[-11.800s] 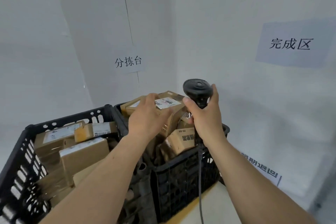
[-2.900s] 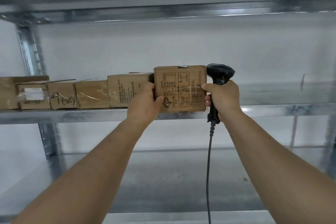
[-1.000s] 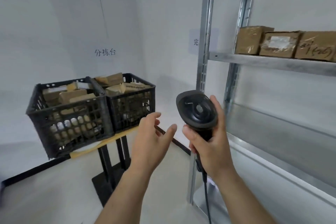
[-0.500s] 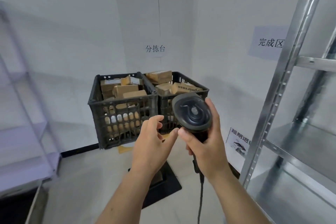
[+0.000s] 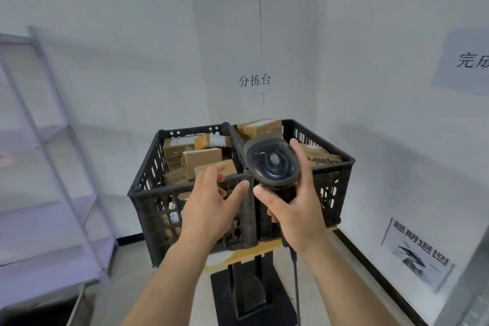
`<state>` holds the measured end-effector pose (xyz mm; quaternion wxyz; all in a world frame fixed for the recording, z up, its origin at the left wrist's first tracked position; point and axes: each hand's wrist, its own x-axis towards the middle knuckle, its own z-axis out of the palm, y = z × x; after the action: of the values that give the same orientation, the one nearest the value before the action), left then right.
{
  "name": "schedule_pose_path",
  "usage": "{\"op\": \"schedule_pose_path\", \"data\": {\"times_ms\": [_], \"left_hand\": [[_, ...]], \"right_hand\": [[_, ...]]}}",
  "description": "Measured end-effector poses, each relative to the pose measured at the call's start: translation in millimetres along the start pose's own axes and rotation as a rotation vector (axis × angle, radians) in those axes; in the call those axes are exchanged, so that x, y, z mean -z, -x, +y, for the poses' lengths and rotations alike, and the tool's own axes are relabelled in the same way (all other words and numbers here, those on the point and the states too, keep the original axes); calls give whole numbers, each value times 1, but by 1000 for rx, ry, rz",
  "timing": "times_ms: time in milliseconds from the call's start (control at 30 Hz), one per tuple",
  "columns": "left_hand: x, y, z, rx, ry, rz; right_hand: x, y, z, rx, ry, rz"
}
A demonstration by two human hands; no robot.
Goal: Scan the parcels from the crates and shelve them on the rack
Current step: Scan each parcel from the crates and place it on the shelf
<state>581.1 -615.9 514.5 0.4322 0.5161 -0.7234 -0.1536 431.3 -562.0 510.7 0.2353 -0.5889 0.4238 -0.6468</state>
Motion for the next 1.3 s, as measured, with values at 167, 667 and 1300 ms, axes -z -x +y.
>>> {"op": "schedule_pose_path", "data": {"times_ms": [167,667,1300], "left_hand": [[-14,-60,-10,11,-84,-16],[-42,-243,-114,89,-181,-112],[-95,-398,-232,302,-374,-520]], "right_hand": [[0,-62,29,-2,-24,-42],[-55,-218,116,-68,-57,-119],[-124,-346,204,-308,-71,-98]]}}
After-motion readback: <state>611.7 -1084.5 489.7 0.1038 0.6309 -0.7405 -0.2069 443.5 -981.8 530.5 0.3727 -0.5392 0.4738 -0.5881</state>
